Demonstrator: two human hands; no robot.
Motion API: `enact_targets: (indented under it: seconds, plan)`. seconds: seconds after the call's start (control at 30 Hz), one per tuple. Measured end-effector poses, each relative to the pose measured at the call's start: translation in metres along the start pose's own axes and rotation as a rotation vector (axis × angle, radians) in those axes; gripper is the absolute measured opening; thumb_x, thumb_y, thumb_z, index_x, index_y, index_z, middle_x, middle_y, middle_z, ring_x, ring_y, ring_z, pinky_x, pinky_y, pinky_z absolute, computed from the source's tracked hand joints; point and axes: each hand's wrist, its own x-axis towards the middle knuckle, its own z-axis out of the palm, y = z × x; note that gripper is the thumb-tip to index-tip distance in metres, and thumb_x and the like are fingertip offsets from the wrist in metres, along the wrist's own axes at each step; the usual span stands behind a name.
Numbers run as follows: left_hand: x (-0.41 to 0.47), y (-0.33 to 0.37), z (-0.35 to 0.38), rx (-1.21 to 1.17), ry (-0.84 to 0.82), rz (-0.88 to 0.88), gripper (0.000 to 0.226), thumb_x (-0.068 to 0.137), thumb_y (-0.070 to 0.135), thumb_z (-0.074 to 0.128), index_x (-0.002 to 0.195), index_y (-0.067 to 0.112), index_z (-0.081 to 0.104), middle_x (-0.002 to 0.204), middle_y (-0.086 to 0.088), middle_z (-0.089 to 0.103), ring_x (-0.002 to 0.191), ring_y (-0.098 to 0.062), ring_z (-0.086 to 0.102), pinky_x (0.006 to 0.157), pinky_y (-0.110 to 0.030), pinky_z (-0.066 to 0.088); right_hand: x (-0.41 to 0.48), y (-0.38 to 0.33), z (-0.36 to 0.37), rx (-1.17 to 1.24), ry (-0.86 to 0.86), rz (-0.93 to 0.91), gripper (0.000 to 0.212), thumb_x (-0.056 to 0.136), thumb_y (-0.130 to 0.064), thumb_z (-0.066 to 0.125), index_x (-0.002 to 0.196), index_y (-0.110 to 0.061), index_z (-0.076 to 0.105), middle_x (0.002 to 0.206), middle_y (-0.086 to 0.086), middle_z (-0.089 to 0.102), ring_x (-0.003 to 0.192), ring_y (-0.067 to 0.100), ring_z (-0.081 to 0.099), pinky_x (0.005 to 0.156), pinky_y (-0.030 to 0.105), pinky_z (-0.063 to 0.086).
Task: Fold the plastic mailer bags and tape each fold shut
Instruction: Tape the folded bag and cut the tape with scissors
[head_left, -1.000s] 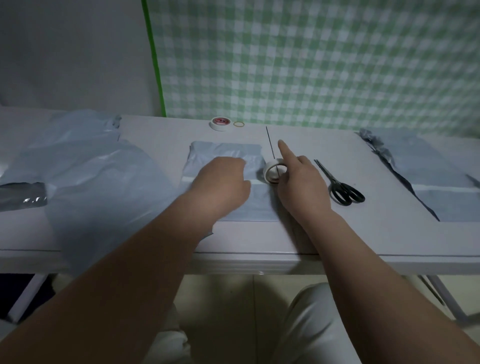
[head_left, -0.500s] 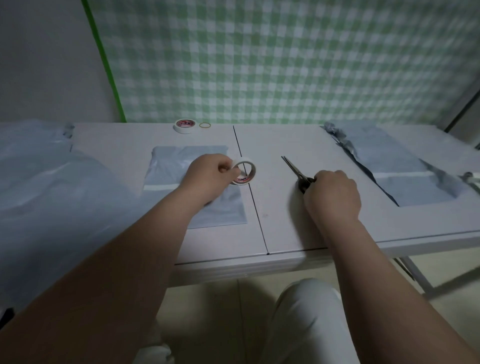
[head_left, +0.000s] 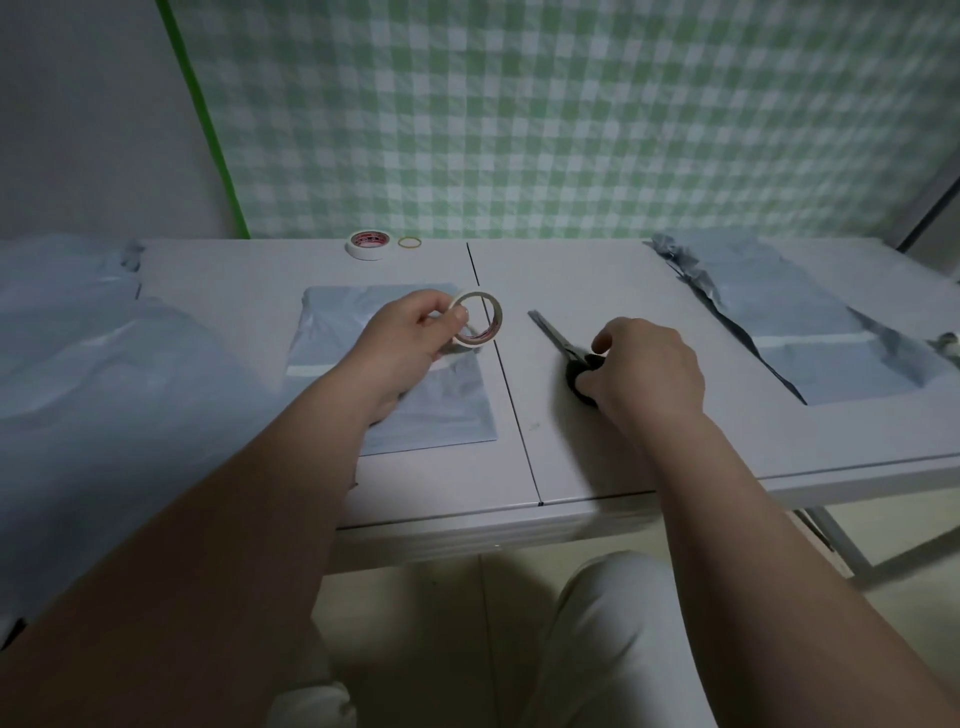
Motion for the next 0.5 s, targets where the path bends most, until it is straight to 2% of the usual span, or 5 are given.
enact_targets:
  seconds: [0.17, 0.27, 0.33, 0.4, 0.5]
  plan:
    - [0.004, -0.004, -0.004, 0.03, 0.018, -0.038, 0.019, 0.097, 0.021, 0.049, 0.081, 0.017, 0.058, 0.075, 0.0, 0.06, 0.063, -0.005, 0.057, 0.071, -0.021, 0.046, 0.0, -0.012, -0.004, -0.124, -0.044, -0.072, 0.028, 0.08, -0.012, 0.062, 0.109, -0.016, 0.062, 0.105, 0.007, 0.059, 0.089, 0.029, 0.052, 0.069, 0.027, 0.037]
    - [0.004, -0.004, -0.005, 0.081, 0.024, -0.041, 0.018, 0.097, 0.021, 0.047, 0.083, 0.015, 0.057, 0.079, -0.002, 0.066, 0.071, -0.008, 0.063, 0.077, -0.024, 0.049, 0.001, -0.021, -0.004, -0.232, -0.061, -0.13, 0.02, 0.08, -0.007, 0.059, 0.099, -0.014, 0.06, 0.09, 0.006, 0.049, 0.079, 0.027, 0.044, 0.067, 0.028, 0.037]
    - [0.004, -0.004, -0.007, 0.101, 0.02, -0.059, 0.018, 0.098, 0.02, 0.045, 0.085, 0.015, 0.057, 0.083, -0.002, 0.068, 0.072, -0.005, 0.066, 0.076, -0.023, 0.05, 0.004, -0.019, -0.002, -0.193, -0.065, -0.144, 0.018, 0.077, -0.009, 0.062, 0.093, -0.016, 0.057, 0.09, 0.006, 0.054, 0.08, 0.027, 0.047, 0.065, 0.028, 0.037]
    - [0.005, -0.005, -0.01, 0.118, 0.027, -0.082, 0.017, 0.098, 0.021, 0.044, 0.087, 0.015, 0.055, 0.086, -0.003, 0.069, 0.068, -0.001, 0.067, 0.069, -0.023, 0.048, 0.006, -0.013, 0.001, 0.012, -0.065, -0.125, 0.02, 0.072, -0.015, 0.068, 0.088, -0.019, 0.057, 0.087, 0.003, 0.06, 0.08, 0.025, 0.055, 0.061, 0.027, 0.04]
    - [0.005, -0.004, -0.013, 0.174, 0.056, -0.103, 0.017, 0.096, 0.022, 0.044, 0.084, 0.015, 0.054, 0.081, -0.002, 0.071, 0.072, -0.006, 0.068, 0.06, -0.026, 0.042, -0.004, -0.008, 0.004, 0.716, -0.186, 0.02, 0.03, 0.068, -0.017, 0.081, 0.075, -0.017, 0.052, 0.068, 0.004, 0.063, 0.06, 0.02, 0.06, 0.052, 0.026, 0.048]
